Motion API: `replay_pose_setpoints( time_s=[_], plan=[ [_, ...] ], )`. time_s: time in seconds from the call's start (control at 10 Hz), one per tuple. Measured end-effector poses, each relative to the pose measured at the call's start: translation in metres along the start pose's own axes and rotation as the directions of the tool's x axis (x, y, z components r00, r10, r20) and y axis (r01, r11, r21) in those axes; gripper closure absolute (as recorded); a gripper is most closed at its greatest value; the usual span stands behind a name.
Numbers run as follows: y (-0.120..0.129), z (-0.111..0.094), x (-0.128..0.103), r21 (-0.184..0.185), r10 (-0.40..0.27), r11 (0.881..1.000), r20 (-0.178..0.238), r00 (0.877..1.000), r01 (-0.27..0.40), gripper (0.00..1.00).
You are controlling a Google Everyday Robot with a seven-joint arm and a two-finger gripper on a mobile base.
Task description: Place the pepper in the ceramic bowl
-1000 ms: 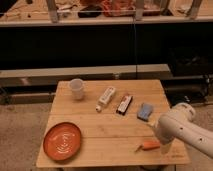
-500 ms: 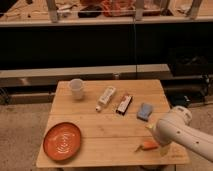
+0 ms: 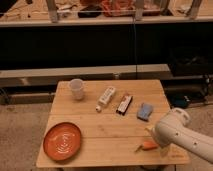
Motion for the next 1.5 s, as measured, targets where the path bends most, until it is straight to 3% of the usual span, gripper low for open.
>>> replay_pose_setpoints(
  time_s=[0.7, 1.5],
  plan=[
    [0.006, 0.019, 0.003, -0.012, -0.019, 1.0, -0.01, 1.0, 0.019, 0.2],
    [0.012, 0.039, 0.0, -0.02, -0.003, 1.0, 0.007, 1.0, 0.004, 0.2]
  ],
)
